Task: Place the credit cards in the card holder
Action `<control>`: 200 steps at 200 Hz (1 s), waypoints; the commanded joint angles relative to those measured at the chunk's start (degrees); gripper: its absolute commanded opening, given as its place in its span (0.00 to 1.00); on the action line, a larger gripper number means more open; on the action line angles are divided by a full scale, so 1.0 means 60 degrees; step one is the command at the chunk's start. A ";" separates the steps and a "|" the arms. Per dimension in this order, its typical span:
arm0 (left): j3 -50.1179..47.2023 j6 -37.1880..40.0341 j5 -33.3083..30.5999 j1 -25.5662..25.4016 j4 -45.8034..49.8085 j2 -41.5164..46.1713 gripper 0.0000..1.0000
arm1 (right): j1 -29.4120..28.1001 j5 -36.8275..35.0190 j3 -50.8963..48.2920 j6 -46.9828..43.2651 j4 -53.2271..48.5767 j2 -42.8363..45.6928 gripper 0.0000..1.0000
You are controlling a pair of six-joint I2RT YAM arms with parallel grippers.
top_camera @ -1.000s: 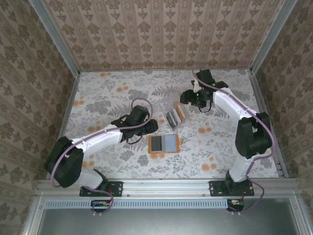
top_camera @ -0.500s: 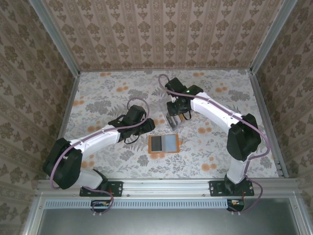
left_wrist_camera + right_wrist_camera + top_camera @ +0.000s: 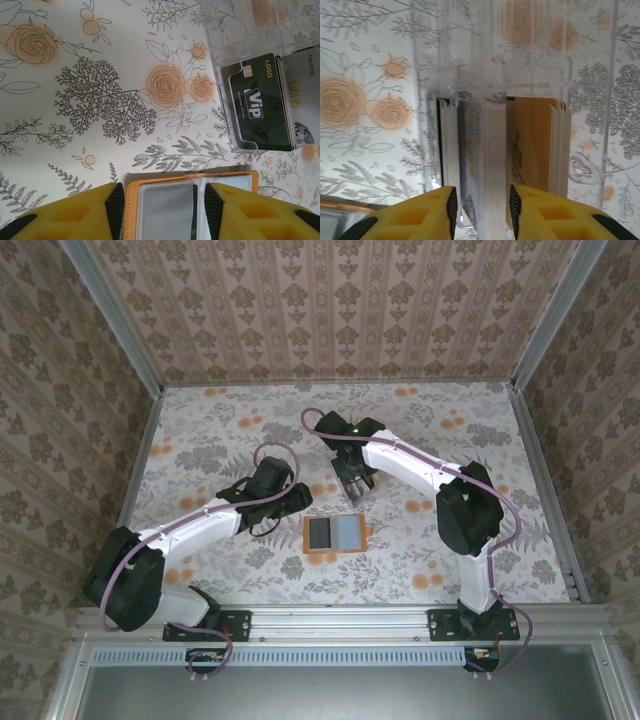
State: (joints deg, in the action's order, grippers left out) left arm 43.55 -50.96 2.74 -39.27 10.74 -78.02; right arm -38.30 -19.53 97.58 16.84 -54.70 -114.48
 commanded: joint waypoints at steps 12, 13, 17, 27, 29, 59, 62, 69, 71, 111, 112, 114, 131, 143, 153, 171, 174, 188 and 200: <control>-0.0152 -0.0171 -0.0070 0.0110 -0.0024 0.0310 0.49 | -0.0096 -0.0820 0.0386 -0.0007 -0.0530 -0.0433 0.37; -0.0153 -0.0168 -0.0066 0.0119 -0.0029 0.0307 0.49 | -0.0093 -0.0826 0.0396 -0.0001 -0.0526 -0.0440 0.37; -0.0154 -0.0164 -0.0077 0.0114 -0.0021 0.0296 0.50 | -0.0104 -0.0826 0.0408 -0.0008 -0.0523 -0.0484 0.37; -0.0154 -0.0177 -0.0076 0.0134 -0.0034 0.0303 0.49 | -0.0118 -0.0924 0.0447 0.0033 -0.0552 -0.0583 0.37; -0.0154 -0.0171 -0.0073 0.0130 -0.0040 0.0314 0.50 | -0.0127 -0.0950 0.0450 0.0023 -0.0552 -0.0602 0.37; -0.0205 -0.0164 -0.0047 0.0143 -0.0033 0.0331 0.50 | -0.0192 -0.1279 0.0522 0.0099 -0.0610 -0.0862 0.37; -0.0206 -0.0160 -0.0047 0.0150 -0.0033 0.0339 0.50 | -0.0200 -0.1316 0.0523 0.0098 -0.0609 -0.0862 0.37; -0.0238 -0.0164 -0.0036 0.0157 -0.0025 0.0348 0.50 | -0.0219 -0.1386 0.0520 0.0100 -0.0599 -0.0906 0.37; -0.0244 -0.0164 -0.0033 0.0165 -0.0020 0.0365 0.50 | -0.0221 -0.1399 0.0523 0.0095 -0.0604 -0.0906 0.37; -0.0374 -0.0220 -0.0056 0.0214 -0.0033 0.0475 0.49 | -0.0363 -0.1699 0.0477 0.0037 -0.0513 -0.0886 0.33; -0.0374 -0.0221 -0.0059 0.0215 -0.0033 0.0477 0.50 | -0.0366 -0.1705 0.0471 0.0036 -0.0510 -0.0886 0.33; -0.0374 -0.0222 -0.0054 0.0216 -0.0040 0.0478 0.50 | -0.0368 -0.1687 0.0470 0.0032 -0.0508 -0.0897 0.33; -0.0404 -0.0223 -0.0050 0.0235 -0.0033 0.0493 0.50 | -0.0378 -0.1775 0.0545 0.0075 -0.0595 -0.1030 0.32; -0.0391 -0.0223 -0.0040 0.0245 -0.0033 0.0510 0.50 | -0.0436 -0.2023 0.0553 0.0090 -0.0638 -0.1118 0.32; -0.0401 -0.0223 -0.0049 0.0246 -0.0018 0.0508 0.50 | -0.0487 -0.2319 0.0546 0.0122 -0.0665 -0.1161 0.31; -0.0448 -0.0237 -0.0080 0.0246 -0.0017 0.0557 0.50 | -0.0581 -0.2755 0.0538 0.0157 -0.0734 -0.1230 0.31; -0.0460 -0.0237 -0.0097 0.0246 -0.0025 0.0565 0.49 | -0.0582 -0.2795 0.0538 0.0164 -0.0750 -0.1246 0.31; -0.0498 -0.0237 -0.0105 0.0260 -0.0037 0.0596 0.49 | -0.0632 -0.3021 0.0540 0.0175 -0.0785 -0.1309 0.31; -0.0528 -0.0237 -0.0098 0.0279 -0.0035 0.0612 0.50 | -0.0697 -0.3254 0.0521 0.0183 -0.0805 -0.1352 0.32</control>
State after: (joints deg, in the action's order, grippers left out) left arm 41.25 -51.40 2.72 -38.15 10.72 -75.88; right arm -41.82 -33.41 99.72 16.93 -56.31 -120.99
